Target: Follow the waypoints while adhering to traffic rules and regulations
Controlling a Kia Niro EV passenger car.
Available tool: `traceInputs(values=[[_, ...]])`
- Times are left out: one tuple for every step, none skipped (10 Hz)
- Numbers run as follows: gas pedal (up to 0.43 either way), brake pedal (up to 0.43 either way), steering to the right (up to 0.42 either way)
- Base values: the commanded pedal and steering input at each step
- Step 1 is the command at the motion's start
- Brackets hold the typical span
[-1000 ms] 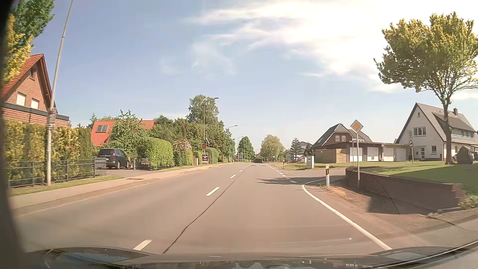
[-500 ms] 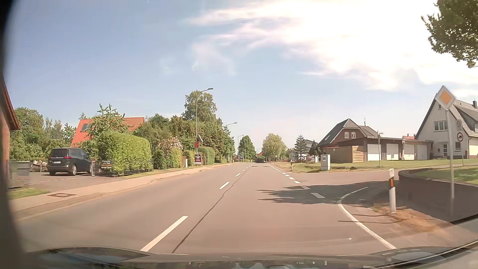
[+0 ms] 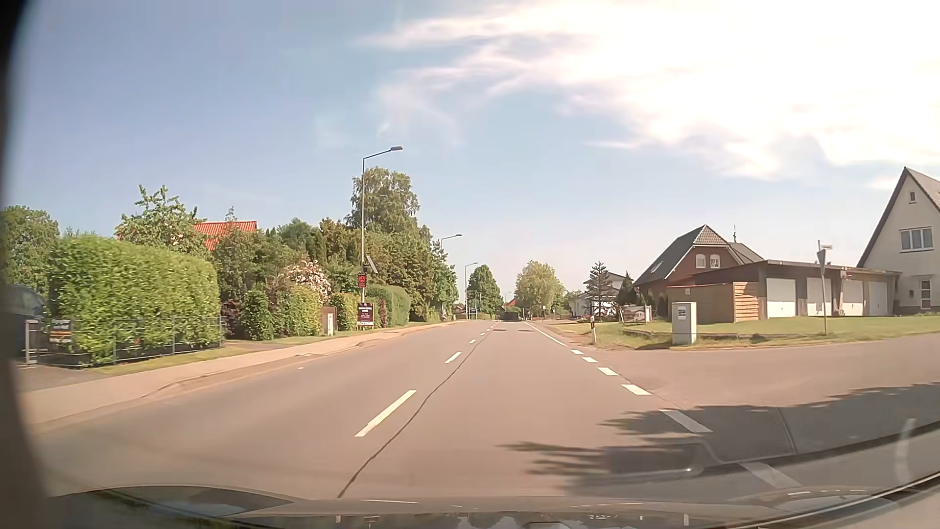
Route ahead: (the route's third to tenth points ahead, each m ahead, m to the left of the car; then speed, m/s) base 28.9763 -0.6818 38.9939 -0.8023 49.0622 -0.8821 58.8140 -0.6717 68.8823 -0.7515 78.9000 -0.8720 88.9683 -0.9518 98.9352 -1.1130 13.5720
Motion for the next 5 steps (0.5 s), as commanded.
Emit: traceInputs(values=[[0.157,0.0,0.0],[0.157,0.0,0.0],[0.157,0.0,0.0],[0.157,0.0,0.0],[0.157,0.0,0.0]])
